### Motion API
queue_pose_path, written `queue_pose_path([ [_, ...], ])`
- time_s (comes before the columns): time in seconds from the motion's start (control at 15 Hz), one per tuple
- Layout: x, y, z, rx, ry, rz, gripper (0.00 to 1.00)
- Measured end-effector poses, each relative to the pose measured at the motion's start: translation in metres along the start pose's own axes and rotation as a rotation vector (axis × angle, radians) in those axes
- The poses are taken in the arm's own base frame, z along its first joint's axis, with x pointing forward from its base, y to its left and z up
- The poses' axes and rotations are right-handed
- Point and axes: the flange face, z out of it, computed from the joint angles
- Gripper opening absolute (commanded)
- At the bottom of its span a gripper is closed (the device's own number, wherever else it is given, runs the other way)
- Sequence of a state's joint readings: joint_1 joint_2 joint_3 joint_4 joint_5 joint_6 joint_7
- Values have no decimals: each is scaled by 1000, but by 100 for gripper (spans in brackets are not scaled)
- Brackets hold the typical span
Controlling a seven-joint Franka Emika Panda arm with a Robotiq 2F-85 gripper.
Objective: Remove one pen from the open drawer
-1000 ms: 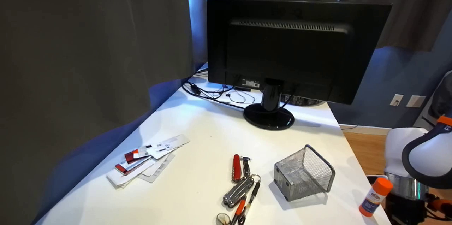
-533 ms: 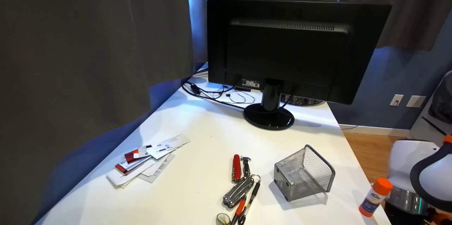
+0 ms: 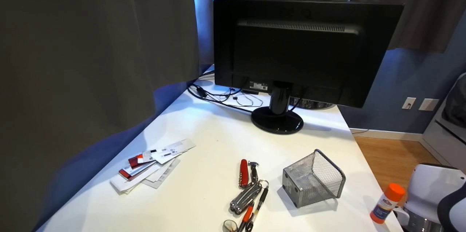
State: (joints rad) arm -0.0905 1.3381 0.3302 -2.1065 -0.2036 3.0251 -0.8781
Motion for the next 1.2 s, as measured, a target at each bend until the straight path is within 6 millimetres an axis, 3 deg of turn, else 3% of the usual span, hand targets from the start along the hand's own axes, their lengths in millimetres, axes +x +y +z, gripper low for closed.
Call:
queue_pose_path([
  [0.47,-12,12,11,-66,-7,-10,100],
  [1.2,8,29,26,-120,-21,-48,100],
])
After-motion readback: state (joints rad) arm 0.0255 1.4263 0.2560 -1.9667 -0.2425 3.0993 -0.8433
